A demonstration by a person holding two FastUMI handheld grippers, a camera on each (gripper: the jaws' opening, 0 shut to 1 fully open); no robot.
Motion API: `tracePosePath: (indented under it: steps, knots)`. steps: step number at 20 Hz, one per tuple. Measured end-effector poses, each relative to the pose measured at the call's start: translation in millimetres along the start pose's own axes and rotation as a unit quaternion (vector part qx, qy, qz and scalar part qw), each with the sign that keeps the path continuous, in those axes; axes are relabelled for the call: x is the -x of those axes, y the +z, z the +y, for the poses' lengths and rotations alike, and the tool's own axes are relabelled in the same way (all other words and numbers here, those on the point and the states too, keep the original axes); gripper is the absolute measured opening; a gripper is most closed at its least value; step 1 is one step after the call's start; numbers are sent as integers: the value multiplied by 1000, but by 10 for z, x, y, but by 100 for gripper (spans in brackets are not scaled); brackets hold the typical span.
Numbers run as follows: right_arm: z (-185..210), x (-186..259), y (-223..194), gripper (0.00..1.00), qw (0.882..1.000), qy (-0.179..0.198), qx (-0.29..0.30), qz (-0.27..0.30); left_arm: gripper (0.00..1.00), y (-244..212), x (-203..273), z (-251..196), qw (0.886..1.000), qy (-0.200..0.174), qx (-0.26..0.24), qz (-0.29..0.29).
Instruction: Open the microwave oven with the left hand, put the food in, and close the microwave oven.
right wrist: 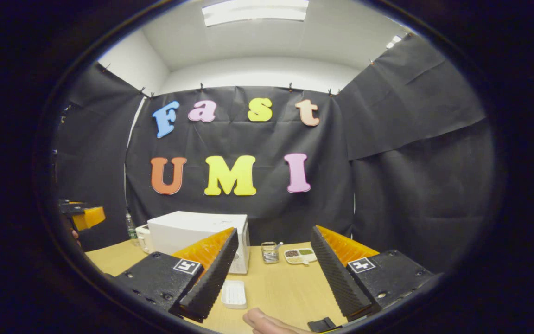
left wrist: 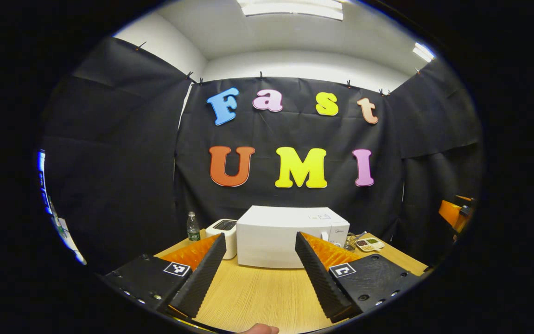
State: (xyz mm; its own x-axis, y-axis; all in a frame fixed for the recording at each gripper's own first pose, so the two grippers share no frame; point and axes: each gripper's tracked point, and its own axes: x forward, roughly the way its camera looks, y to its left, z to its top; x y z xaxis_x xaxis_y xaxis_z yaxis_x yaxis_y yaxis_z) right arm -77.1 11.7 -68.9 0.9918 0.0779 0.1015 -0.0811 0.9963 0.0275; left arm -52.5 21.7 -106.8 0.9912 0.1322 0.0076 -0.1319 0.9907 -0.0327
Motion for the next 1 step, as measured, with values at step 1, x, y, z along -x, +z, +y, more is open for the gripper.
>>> tracePosePath:
  steps: [1]
  knots:
    - [19,11,6,100,1000,2,2,-2,93,6,69,35,1000,3,5,0]
